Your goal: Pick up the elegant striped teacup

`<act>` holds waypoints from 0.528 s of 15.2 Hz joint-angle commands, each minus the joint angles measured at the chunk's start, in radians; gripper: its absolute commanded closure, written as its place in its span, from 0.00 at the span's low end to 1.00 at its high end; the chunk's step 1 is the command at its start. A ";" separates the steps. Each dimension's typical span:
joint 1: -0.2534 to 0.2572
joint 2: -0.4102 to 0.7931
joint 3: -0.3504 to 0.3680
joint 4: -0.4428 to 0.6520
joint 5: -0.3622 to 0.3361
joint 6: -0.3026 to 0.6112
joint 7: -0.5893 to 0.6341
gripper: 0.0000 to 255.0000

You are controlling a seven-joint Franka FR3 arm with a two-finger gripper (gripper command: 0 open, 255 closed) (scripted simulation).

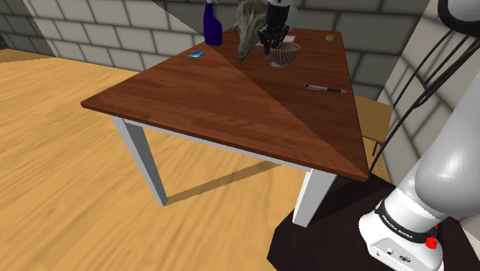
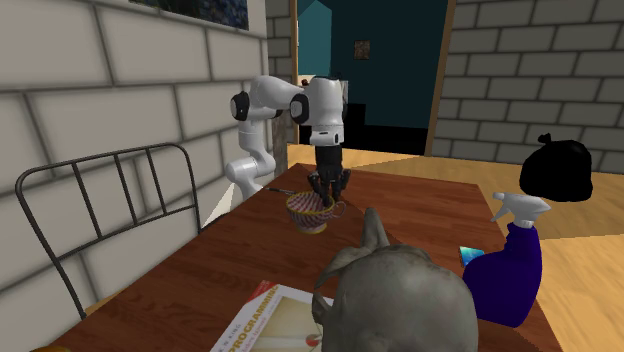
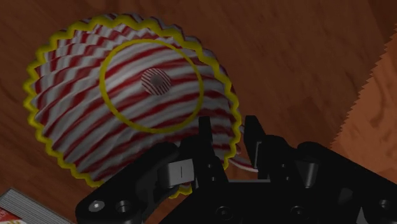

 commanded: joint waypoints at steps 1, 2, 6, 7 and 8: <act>0.000 0.003 0.000 0.026 0.001 -0.023 -0.001 1.00; 0.000 0.006 0.000 0.043 0.001 -0.037 -0.002 1.00; -0.001 0.016 0.000 0.111 0.003 -0.095 -0.005 1.00; -0.001 0.020 -0.001 0.130 0.004 -0.110 -0.006 1.00; -0.002 0.024 -0.001 0.148 0.004 -0.125 -0.007 1.00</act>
